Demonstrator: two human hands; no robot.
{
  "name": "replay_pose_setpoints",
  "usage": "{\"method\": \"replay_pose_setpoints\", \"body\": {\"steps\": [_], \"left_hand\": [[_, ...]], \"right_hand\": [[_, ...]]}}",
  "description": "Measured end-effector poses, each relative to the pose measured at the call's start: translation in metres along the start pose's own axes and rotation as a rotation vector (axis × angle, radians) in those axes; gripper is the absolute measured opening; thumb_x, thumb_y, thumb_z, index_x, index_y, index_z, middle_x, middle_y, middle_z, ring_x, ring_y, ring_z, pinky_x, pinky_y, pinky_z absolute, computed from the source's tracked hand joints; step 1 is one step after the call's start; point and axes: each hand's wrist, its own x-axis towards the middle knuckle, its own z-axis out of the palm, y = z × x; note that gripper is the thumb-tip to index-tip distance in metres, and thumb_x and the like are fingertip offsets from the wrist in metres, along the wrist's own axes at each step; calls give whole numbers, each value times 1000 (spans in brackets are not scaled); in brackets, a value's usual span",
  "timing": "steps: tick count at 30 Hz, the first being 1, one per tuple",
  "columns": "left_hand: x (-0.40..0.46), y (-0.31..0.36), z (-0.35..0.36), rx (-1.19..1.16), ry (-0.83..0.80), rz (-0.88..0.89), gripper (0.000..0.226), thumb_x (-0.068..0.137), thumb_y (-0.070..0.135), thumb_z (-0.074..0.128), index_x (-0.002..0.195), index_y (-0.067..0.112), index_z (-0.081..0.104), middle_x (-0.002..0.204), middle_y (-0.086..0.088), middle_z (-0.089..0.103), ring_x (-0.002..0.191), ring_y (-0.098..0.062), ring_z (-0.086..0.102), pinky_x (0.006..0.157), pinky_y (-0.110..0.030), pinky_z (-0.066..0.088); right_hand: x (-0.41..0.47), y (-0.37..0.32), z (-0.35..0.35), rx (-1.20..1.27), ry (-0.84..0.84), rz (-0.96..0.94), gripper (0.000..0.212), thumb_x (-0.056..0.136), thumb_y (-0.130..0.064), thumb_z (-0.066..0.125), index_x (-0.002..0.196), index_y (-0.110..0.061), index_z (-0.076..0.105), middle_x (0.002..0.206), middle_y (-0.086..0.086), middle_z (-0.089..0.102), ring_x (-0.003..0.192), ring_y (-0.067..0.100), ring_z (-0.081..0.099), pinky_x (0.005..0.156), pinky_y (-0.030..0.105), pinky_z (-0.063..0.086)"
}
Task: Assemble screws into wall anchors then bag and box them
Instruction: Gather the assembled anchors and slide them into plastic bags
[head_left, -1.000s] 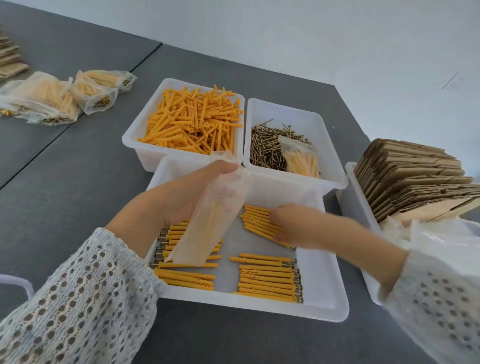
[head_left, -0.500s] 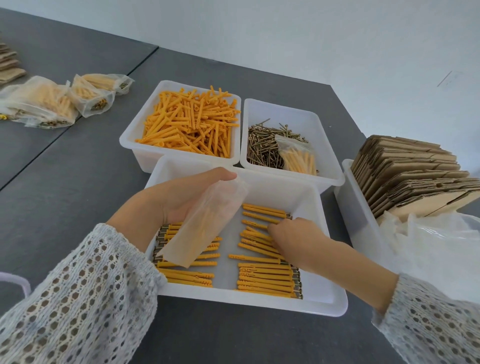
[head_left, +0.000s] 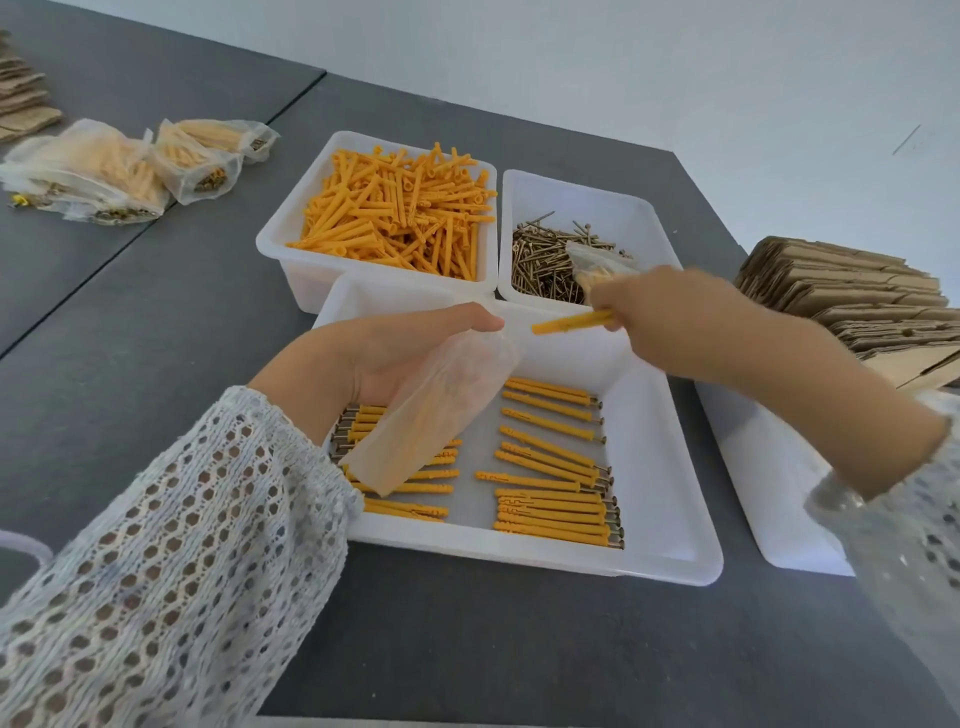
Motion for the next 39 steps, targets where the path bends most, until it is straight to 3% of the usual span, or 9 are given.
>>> {"method": "replay_pose_setpoints", "body": {"steps": [8,11,14,17,21,23,28,32,39], "left_hand": [[-1,-1,9,-22,-118,70,30,81,37,70,105,20,67,81,-1,70,66,-12,64,58,-21,54],[-1,-2,10,-42,-140,100,35,79,36,62,109,19,65,82,0,71,69,-11,67,62,-22,55],[1,-3,8,-92,-137,133,36,78,34,62,109,16,66,89,-3,71,73,-14,67,65,-24,56],[2,-3,5,-76,-138,116,36,78,36,64,108,16,69,92,-5,71,75,-16,66,68,-28,55],[2,-2,2,-67,-124,81,37,76,38,67,104,16,72,91,-7,69,73,-18,63,70,-31,52],[3,-2,2,-78,-122,76,41,76,39,67,109,15,70,93,-7,69,76,-18,63,74,-32,51],[4,-2,-1,-71,-73,108,48,79,44,65,118,15,66,98,-9,67,80,-20,62,76,-34,51],[4,-2,1,-65,-57,113,47,88,44,62,124,14,63,106,-12,62,84,-21,59,75,-34,51],[5,-2,2,-32,-56,86,38,93,42,56,119,15,63,98,-9,67,75,-17,63,66,-29,55]], "right_hand": [[12,-39,-15,69,42,-327,30,91,4,44,92,-25,51,81,-10,47,81,15,50,63,25,34],[12,-44,-14,362,80,-418,31,95,1,48,105,-26,59,98,-7,56,94,14,55,77,25,42],[11,-35,-13,679,159,-324,40,92,4,48,120,-20,64,113,0,64,103,11,59,90,21,48],[5,-21,-1,660,116,-126,32,95,-1,45,110,-20,66,103,-1,66,97,14,62,87,26,50],[-12,-28,27,372,-400,-95,18,97,-15,48,107,-17,63,97,-3,63,95,22,59,80,31,47],[-22,-42,48,238,-526,-97,24,99,-27,50,108,-9,62,103,5,63,96,25,60,78,31,45],[-34,-57,76,165,-399,-103,21,102,-29,45,108,-11,52,102,2,52,95,22,56,81,35,49],[-33,-55,81,170,-455,-169,13,104,-30,44,97,-18,45,97,0,52,90,21,56,83,37,51],[-24,-43,68,292,-468,-138,15,101,-12,41,88,-20,43,84,2,52,70,17,49,62,28,41]]}}
